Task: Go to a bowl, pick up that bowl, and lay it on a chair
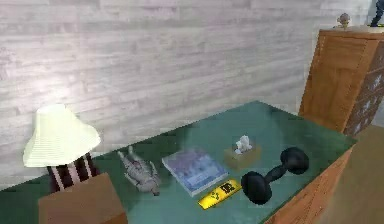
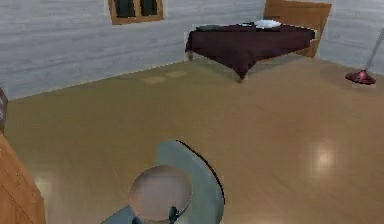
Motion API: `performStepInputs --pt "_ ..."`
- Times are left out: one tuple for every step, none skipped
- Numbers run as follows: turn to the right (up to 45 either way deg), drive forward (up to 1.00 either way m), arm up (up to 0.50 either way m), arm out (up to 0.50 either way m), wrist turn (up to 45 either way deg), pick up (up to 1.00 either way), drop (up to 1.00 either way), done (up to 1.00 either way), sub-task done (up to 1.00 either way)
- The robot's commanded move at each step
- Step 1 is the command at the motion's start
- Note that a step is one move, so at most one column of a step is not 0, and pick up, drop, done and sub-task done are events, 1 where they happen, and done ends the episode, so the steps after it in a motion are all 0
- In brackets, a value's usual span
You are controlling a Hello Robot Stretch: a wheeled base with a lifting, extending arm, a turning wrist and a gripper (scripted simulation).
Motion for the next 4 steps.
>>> performStepInputs --pt "45.0 0.00 0.00 0.00 0.0 0.00 0.00 0.00 0.00" --pt "45.0 0.00 0.00 0.00 0.0 0.00 0.00 0.00 0.00" --pt "33.0 0.00 0.00 0.00 0.0 0.00 0.00 0.00 0.00" --pt "-45.0 0.00 0.00 0.00 0.0 0.00 0.00 0.00 0.00"
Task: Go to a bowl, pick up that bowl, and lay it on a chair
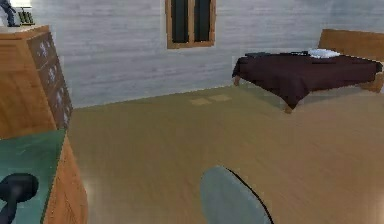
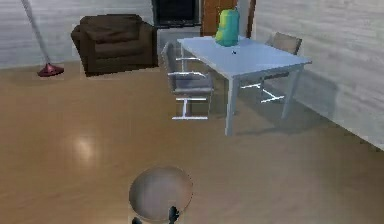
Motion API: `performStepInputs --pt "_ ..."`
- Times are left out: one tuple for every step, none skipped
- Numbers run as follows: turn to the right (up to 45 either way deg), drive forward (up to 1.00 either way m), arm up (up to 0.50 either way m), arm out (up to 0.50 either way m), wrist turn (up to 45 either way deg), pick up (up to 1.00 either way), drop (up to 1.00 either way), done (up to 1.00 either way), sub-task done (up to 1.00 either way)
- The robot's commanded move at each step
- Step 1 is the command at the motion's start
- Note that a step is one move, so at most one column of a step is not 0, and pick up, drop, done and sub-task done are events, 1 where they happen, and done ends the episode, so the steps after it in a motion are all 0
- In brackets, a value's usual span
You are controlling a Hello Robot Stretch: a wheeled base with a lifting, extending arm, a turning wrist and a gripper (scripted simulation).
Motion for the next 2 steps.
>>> performStepInputs --pt "-45.0 0.00 0.00 0.00 0.0 0.00 0.00 0.00 0.00" --pt "-12.0 0.00 0.00 0.00 0.0 0.00 0.00 0.00 0.00"
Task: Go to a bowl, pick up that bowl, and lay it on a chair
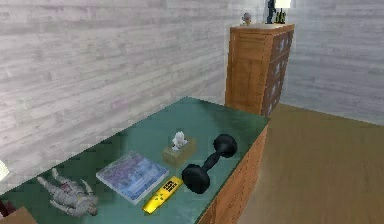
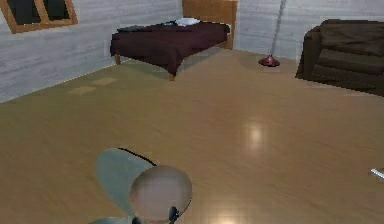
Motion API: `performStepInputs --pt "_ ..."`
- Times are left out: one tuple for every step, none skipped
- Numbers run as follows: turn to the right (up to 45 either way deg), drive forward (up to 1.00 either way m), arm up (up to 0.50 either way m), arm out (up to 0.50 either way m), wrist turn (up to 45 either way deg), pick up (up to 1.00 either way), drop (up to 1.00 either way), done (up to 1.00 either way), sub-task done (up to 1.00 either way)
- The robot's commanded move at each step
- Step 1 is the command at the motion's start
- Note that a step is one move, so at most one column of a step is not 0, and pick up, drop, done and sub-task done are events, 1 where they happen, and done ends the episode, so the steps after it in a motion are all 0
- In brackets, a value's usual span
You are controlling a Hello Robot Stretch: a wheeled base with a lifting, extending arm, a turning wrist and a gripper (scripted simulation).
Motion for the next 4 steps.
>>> performStepInputs --pt "0.0 0.00 0.00 0.18 0.0 0.00 0.00 0.00 0.00" --pt "0.0 0.00 0.00 0.00 -45.0 0.00 0.00 0.00 0.00" --pt "0.0 0.00 0.00 0.00 -27.0 0.00 0.00 0.00 0.00" --pt "0.0 0.00 -0.16 0.00 0.0 0.00 0.00 0.00 0.00"
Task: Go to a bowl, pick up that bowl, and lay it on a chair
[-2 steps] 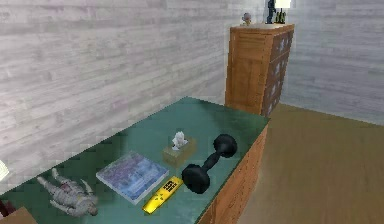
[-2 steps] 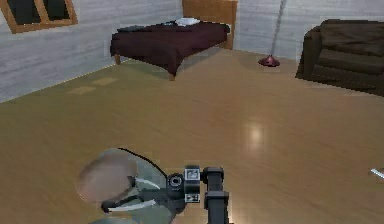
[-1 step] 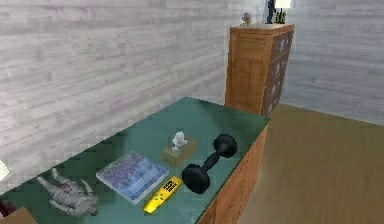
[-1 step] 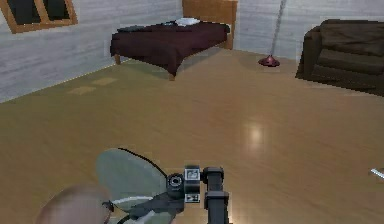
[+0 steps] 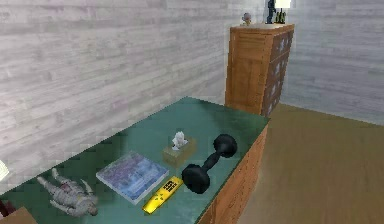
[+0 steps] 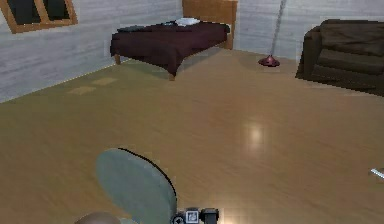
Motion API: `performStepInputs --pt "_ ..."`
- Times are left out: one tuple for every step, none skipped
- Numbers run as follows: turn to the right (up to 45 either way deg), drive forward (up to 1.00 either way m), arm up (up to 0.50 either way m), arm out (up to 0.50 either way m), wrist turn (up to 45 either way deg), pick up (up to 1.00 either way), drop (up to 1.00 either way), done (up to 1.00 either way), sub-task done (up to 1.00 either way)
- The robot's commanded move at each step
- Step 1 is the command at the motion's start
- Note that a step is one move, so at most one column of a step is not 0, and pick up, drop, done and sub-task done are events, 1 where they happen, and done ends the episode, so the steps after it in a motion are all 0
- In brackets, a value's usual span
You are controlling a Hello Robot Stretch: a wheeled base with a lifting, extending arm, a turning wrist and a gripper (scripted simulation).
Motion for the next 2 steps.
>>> performStepInputs --pt "0.0 0.00 -0.32 0.00 0.0 0.00 0.00 0.00 0.00" --pt "0.0 0.00 0.00 0.00 0.0 0.00 1.00 0.00 0.00"
